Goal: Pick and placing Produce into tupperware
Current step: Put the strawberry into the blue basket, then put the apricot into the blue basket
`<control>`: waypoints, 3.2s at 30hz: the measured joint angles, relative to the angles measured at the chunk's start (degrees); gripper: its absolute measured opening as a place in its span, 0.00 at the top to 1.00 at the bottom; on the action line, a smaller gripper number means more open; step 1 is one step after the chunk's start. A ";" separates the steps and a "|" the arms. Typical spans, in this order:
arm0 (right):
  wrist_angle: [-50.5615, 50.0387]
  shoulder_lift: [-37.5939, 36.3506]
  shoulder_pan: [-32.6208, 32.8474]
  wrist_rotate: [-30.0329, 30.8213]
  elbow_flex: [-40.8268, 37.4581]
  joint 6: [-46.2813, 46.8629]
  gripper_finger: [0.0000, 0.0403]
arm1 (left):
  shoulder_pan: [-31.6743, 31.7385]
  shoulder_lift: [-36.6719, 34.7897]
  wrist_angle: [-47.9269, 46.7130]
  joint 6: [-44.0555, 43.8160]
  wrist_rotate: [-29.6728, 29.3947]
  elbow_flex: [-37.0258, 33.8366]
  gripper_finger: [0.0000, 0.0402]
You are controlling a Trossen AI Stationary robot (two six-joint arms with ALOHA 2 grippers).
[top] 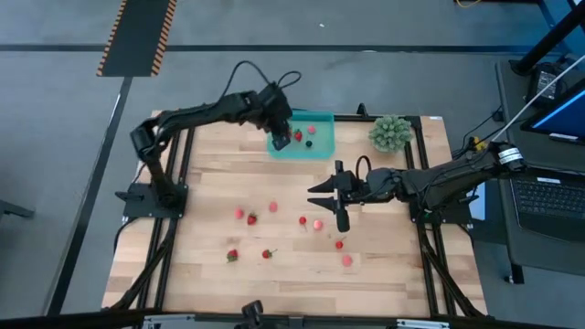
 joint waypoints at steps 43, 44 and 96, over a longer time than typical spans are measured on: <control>-6.54 -0.86 0.00 0.00 -0.02 1.27 0.68 | 8.32 22.48 -7.79 6.31 1.53 14.44 0.66; -6.54 -0.86 0.00 0.00 -0.02 1.27 0.68 | 8.48 22.48 -8.05 6.31 1.47 14.44 0.66; -7.15 -0.81 0.00 0.00 -0.04 1.51 0.68 | -2.78 -3.12 -40.41 7.79 -2.22 17.98 0.44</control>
